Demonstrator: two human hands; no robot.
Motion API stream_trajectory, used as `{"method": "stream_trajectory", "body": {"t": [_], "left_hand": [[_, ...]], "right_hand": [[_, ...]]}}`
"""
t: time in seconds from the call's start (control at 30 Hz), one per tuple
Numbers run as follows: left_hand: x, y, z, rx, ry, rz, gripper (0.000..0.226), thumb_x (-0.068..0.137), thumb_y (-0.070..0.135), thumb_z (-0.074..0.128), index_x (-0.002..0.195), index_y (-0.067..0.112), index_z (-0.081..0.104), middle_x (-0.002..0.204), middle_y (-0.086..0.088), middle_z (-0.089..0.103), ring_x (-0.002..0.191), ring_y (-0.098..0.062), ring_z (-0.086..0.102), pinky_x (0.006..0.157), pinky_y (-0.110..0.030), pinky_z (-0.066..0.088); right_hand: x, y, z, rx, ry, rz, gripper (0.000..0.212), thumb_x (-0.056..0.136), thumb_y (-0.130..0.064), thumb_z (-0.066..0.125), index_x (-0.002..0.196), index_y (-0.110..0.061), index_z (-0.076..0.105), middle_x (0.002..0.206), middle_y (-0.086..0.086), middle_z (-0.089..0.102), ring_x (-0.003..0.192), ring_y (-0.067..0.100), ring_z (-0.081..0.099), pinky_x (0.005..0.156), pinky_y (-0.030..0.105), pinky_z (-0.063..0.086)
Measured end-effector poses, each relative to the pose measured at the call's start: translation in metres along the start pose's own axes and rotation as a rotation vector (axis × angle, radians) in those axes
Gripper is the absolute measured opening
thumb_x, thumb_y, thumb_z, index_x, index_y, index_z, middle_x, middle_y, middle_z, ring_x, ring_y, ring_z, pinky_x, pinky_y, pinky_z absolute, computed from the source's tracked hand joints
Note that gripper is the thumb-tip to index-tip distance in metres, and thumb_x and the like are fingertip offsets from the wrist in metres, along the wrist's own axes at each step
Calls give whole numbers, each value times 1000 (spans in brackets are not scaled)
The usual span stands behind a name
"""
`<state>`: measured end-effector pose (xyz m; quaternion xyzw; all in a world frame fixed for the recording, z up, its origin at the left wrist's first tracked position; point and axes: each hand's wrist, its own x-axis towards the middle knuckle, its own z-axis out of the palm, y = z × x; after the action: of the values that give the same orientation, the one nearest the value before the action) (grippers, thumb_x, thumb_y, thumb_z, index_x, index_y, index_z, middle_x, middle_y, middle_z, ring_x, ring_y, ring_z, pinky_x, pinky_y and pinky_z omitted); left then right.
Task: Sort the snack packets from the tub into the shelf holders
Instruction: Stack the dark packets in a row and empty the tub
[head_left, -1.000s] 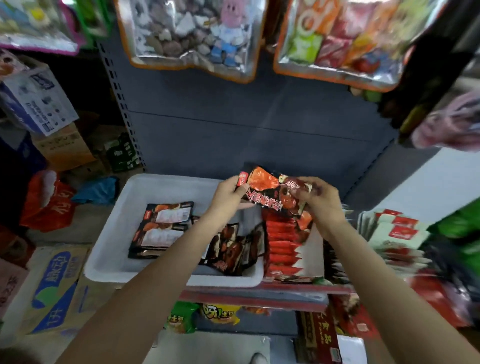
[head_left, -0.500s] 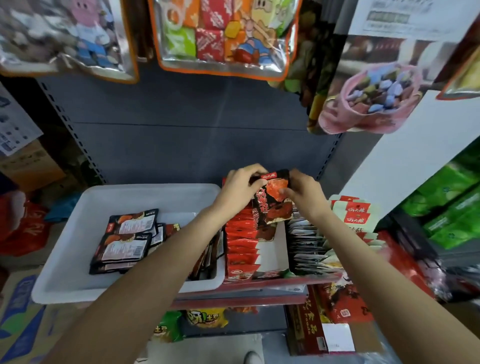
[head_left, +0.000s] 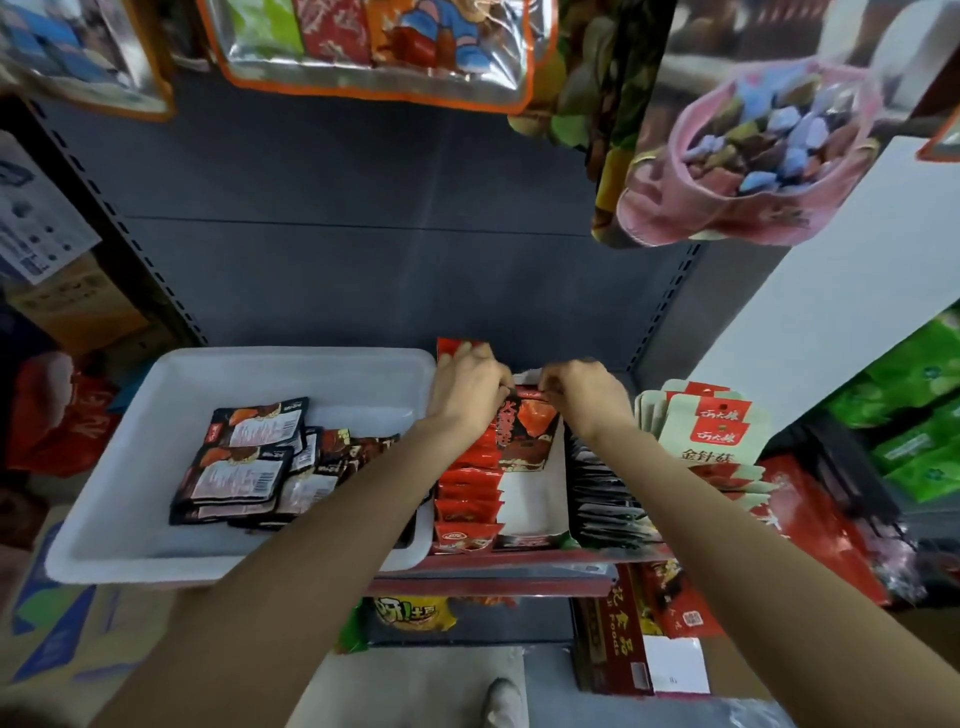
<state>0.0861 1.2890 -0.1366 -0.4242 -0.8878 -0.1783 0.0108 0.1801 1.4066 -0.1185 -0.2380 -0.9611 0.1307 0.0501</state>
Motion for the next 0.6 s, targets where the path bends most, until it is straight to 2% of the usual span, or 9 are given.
{"method": "stream_trajectory", "body": {"t": [0.13,0.27,0.33,0.43,0.5,0.6], "left_hand": [[6,4,6,86,-46,-35,22,90,16,58,109,17,68,115,-5,59,112,-23,46,93,-34,34],[-3,-7,-5,-126,67,-86,22,88,20,61,110,17,63,108,-2,60,106,-20,50,92,-33,41],[-19,-26,-11,-236,119,-126,20,88,19,62,107,15,63,100,-1,61,99,-18,53,88,-35,45],[-48,-69,-17,-330,161,-230,18,86,12,61,103,10,64,100,-6,61,96,-21,56,85,-38,48],[-66,-101,-20,-330,146,-308,21,85,10,61,105,8,64,104,-9,61,100,-23,55,88,-37,47],[-89,-149,-23,-281,67,-414,31,85,13,62,116,7,62,115,-12,60,109,-27,54,94,-38,45]], "right_hand": [[5,-7,4,-169,-2,-74,21,91,-8,50,105,-13,66,104,14,61,102,32,55,75,32,41],[5,-8,9,-72,-8,-91,22,91,-12,53,110,-13,65,109,12,60,109,31,51,79,35,44],[2,-15,10,91,34,-64,21,90,-15,58,110,-12,64,108,11,60,107,28,52,79,34,44],[-4,-43,16,245,77,-107,19,89,-17,61,107,-12,65,105,7,62,101,24,56,82,36,48],[-7,-71,23,243,60,-201,19,90,-15,57,108,-11,64,106,8,60,101,25,56,83,37,48],[-7,-120,40,108,-38,-348,27,94,-17,48,118,-13,58,118,7,55,109,25,53,81,36,48]]}}
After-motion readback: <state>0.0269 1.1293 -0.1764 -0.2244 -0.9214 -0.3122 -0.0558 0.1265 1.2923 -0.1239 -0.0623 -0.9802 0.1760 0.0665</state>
